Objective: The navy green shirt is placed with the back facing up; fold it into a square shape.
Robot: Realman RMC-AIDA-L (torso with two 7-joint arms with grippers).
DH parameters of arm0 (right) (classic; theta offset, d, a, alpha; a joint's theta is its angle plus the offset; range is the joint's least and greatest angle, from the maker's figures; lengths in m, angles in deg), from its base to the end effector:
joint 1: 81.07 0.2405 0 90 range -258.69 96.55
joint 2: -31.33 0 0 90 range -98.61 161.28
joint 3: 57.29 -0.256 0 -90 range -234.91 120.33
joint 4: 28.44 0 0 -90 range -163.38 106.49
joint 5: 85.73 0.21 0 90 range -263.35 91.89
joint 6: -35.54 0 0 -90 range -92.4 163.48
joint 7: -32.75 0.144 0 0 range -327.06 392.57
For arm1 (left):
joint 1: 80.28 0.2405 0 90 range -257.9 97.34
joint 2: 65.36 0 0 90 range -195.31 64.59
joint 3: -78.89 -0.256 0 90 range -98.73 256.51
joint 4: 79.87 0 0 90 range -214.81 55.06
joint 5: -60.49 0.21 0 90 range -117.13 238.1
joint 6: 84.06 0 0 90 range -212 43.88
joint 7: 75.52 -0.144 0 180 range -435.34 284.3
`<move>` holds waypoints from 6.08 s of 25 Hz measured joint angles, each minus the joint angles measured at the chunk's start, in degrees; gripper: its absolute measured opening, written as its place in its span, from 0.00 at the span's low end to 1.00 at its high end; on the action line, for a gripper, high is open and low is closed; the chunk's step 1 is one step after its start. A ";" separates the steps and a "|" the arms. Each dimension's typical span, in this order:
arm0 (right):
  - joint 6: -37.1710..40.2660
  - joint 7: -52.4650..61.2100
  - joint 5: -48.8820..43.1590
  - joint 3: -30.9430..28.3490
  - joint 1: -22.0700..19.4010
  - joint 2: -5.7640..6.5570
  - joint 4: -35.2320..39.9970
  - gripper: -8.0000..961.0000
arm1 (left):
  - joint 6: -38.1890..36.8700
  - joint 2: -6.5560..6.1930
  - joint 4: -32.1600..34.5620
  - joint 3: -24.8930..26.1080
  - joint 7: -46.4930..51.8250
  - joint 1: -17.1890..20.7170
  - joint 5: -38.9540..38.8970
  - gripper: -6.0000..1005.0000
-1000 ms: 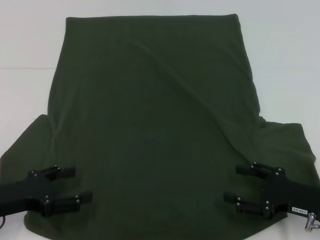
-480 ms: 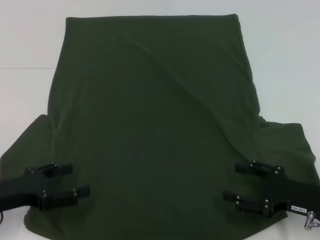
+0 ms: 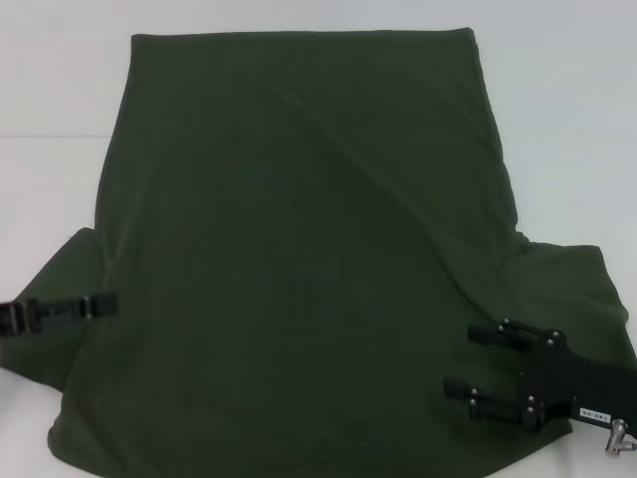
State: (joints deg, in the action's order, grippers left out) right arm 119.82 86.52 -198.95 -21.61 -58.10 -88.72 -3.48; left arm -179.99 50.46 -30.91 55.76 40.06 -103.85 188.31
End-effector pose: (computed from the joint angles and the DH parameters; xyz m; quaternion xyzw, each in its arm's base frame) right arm 0.3144 0.2769 -0.0374 -0.9352 0.1747 0.2384 0.1949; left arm -0.3310 0.2963 0.0784 -0.8020 -0.5284 -0.2256 0.1636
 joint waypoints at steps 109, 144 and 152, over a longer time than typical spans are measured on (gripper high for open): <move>0.18 0.47 0.02 0.00 1.59 0.00 -0.01 0.86 | 19.90 -6.18 -9.48 -8.15 23.07 -7.71 19.73 0.94; 0.44 0.55 0.02 0.00 1.85 0.09 0.22 0.86 | 21.68 -6.10 -7.55 -10.32 23.75 -7.90 21.18 0.01; 0.71 0.55 0.02 0.00 1.90 0.09 0.36 0.86 | 19.21 -7.41 -2.95 -10.05 25.71 -7.44 21.53 0.01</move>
State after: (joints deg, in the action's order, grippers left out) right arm 120.53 87.07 -198.93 -21.61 -56.20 -88.63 -3.13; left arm -160.78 43.05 -33.86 45.70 65.77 -111.29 209.84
